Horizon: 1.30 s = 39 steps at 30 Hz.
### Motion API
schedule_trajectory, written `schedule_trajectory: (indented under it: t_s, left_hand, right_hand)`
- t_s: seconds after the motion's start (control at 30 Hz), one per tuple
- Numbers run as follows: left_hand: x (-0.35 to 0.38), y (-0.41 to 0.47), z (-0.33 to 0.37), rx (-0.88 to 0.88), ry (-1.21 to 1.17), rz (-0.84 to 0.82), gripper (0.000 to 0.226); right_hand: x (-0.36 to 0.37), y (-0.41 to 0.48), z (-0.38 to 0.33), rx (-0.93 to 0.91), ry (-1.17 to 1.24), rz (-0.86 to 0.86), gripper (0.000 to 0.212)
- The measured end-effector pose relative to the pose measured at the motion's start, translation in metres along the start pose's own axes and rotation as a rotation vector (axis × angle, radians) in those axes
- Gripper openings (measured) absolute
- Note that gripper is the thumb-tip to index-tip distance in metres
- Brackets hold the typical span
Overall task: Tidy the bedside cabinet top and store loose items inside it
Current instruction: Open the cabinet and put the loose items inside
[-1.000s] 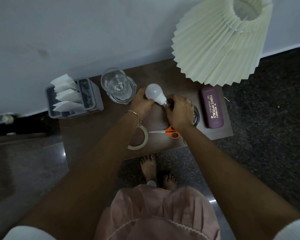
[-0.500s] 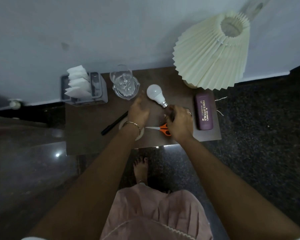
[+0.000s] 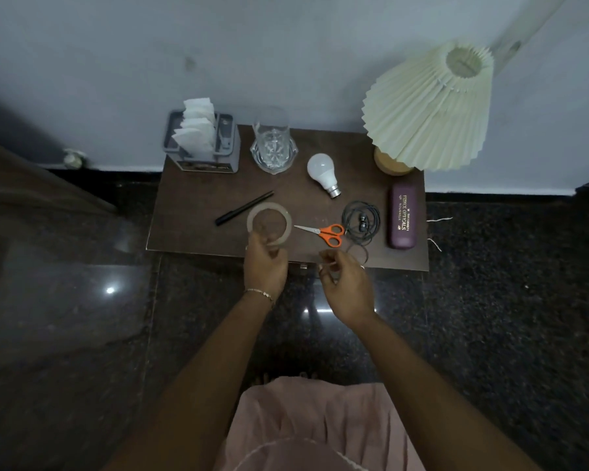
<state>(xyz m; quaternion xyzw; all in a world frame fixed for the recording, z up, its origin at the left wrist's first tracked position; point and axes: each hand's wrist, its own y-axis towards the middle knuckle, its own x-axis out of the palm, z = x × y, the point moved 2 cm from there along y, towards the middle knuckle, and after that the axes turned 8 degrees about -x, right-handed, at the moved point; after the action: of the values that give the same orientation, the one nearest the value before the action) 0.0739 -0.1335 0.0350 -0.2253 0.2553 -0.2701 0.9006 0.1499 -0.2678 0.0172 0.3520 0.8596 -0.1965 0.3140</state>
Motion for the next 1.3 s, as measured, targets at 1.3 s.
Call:
schedule_trajectory:
  t_s: [1.3]
  left_hand:
    - [0.022, 0.096, -0.242, 0.608, 0.042, 0.136, 0.024]
  right_hand:
    - [0.183, 0.011, 0.144, -0.138, 0.375, 0.419, 0.015]
